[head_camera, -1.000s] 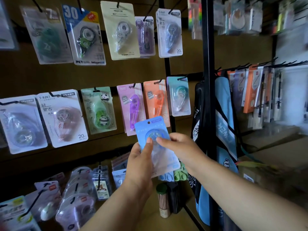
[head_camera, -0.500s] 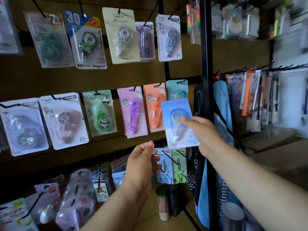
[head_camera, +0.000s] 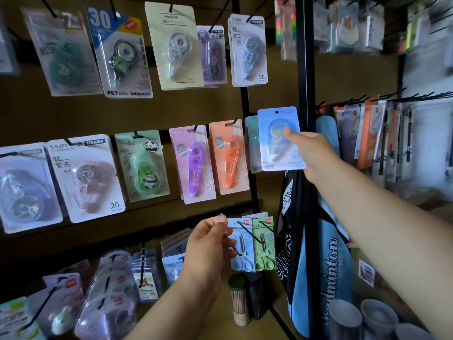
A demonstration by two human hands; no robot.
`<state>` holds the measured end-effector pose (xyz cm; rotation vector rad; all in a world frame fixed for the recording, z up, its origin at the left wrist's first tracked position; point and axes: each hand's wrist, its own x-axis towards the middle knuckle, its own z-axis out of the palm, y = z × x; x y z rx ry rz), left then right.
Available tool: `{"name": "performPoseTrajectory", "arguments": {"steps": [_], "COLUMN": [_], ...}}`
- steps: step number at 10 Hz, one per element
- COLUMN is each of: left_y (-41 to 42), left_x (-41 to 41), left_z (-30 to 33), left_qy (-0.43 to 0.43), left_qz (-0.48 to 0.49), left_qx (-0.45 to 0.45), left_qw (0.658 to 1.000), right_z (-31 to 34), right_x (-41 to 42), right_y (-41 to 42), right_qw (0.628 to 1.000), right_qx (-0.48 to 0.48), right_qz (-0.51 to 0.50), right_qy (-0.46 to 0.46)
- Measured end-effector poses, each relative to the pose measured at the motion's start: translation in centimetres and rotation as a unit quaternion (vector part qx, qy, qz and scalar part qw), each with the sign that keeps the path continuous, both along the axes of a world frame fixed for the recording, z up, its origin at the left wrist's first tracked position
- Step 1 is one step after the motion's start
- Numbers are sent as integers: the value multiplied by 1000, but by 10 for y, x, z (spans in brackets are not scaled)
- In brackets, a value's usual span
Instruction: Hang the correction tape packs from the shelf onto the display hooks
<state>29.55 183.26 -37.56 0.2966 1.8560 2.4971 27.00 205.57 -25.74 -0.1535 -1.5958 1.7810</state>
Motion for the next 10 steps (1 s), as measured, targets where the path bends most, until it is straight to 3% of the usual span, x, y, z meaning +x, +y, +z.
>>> {"name": "performPoseTrajectory", "arguments": {"steps": [1, 2, 10], "left_y": [-4, -7, -18], "left_x": [-2, -4, -12], "left_z": [-3, -6, -16], "left_qy": [41, 48, 60], "left_qz": [25, 22, 40], "left_qx": [-74, -90, -132], "left_qw": [996, 995, 989], "right_z": [-2, -1, -35], "right_x": [-6, -11, -34], "right_y": [2, 1, 13], "right_qw": [1000, 1000, 981], "right_qx": [-6, -15, 36], "right_qz": [0, -4, -106], "right_qy": [-8, -6, -160]}}
